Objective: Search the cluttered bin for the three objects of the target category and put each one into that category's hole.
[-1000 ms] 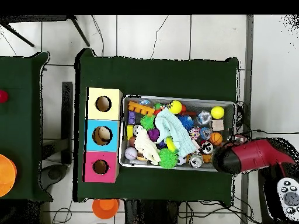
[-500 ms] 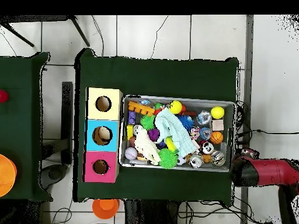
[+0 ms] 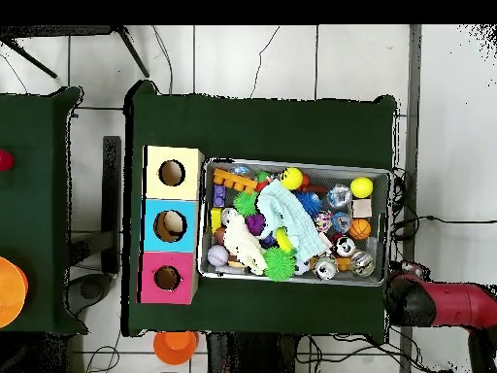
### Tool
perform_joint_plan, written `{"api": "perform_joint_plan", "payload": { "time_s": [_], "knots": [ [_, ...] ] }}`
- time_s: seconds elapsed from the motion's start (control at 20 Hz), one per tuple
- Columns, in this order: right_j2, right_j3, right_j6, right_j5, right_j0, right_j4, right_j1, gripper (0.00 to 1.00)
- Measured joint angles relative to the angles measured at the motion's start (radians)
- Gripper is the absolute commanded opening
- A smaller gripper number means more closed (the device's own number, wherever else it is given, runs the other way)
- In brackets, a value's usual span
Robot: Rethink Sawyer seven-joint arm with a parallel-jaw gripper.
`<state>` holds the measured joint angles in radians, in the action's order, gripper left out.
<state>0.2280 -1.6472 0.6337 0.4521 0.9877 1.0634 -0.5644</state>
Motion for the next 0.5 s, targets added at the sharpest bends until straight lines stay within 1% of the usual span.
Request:
{"api": "perform_joint_plan", "payload": {
  "time_s": [0.15, 0.3, 0.4, 0.5],
  "knots": [
    [-0.012, -0.018, 0.0, -0.004, -0.039, 0.0, -0.041, 1.0],
    [-0.038, -0.029, 0.0, -0.007, -0.109, 0.017, -0.09, 1.0],
    [-0.065, -0.03, 0.0, -0.013, -0.181, 0.04, -0.131, 1.0],
    [-0.076, -0.03, 0.0, -0.017, -0.22, 0.042, -0.158, 1.0]
  ]
}}
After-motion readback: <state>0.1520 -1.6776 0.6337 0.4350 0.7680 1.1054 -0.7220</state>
